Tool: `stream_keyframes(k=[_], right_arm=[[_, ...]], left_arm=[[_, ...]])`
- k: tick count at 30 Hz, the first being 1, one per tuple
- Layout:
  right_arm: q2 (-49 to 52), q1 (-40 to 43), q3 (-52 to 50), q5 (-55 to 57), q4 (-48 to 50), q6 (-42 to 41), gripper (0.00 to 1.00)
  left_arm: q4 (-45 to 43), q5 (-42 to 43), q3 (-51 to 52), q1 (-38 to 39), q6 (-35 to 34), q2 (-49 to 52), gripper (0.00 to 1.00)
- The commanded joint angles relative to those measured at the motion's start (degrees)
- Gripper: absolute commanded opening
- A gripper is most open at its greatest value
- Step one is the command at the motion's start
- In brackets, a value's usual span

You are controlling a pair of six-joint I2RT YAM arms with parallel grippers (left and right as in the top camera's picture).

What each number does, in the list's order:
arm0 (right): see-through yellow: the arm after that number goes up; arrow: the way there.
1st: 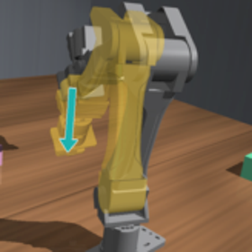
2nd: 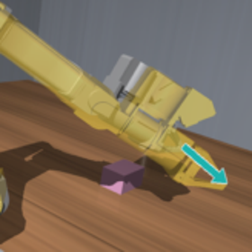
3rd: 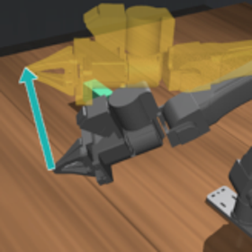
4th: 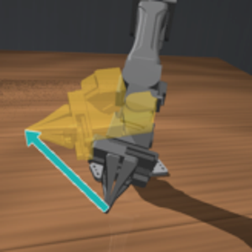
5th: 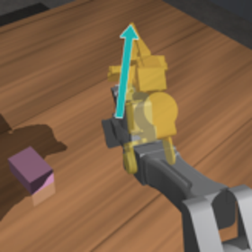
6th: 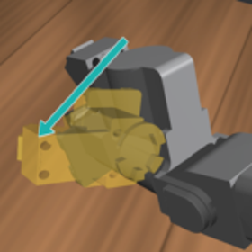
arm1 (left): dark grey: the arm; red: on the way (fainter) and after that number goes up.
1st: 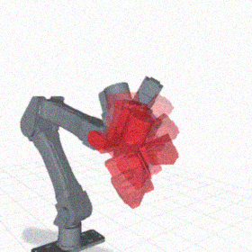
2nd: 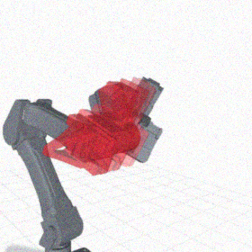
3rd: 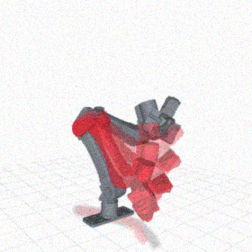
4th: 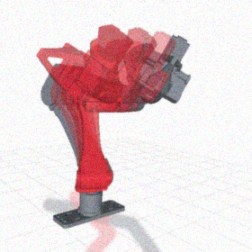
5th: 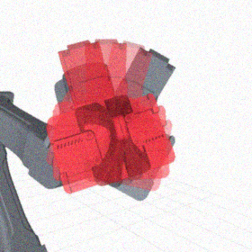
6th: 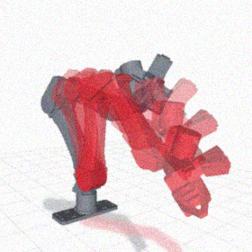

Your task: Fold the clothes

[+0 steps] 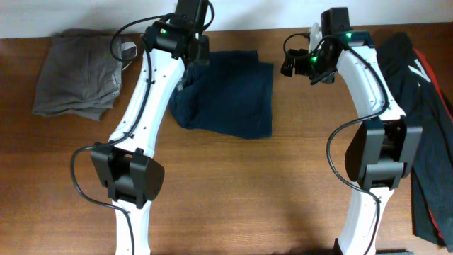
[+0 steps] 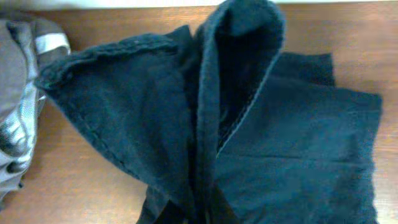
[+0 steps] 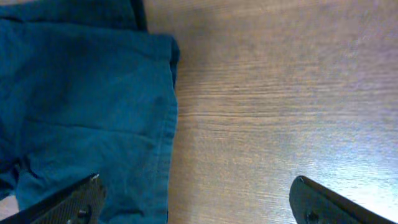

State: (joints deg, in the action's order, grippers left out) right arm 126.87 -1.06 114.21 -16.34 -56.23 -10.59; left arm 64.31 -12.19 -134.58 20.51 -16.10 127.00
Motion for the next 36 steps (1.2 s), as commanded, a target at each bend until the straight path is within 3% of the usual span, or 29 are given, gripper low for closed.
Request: stream_keyframes(k=[1,13,17,24,36], right_arm=[[2.0,-0.1,-1.1,0.3,0.8,-1.5,0.96],[4.9,-0.9,-1.5,-3.4,1.1,-2.0,0.91],[5.1,-1.6,-2.4,-3.4,1.6,-2.0,0.91],[5.3,-1.8,-5.2,-3.1,3.9,-3.5,0.81],[5.6,-1.1,-5.4,2.1,3.8,-3.5,0.81]], left_arm=[[-1.8,0.7,-1.1,1.7,0.5,0.1,0.00],[-7.3,4.5,-1.1,6.6,0.3,2.1,0.01],[-7.8,5.0,-1.0,7.1,0.3,4.2,0.11],[-10.0,9.9,-1.0,7.9,0.3,4.6,0.04],[-12.7,9.9,-1.0,14.6,0.3,4.9,0.04]])
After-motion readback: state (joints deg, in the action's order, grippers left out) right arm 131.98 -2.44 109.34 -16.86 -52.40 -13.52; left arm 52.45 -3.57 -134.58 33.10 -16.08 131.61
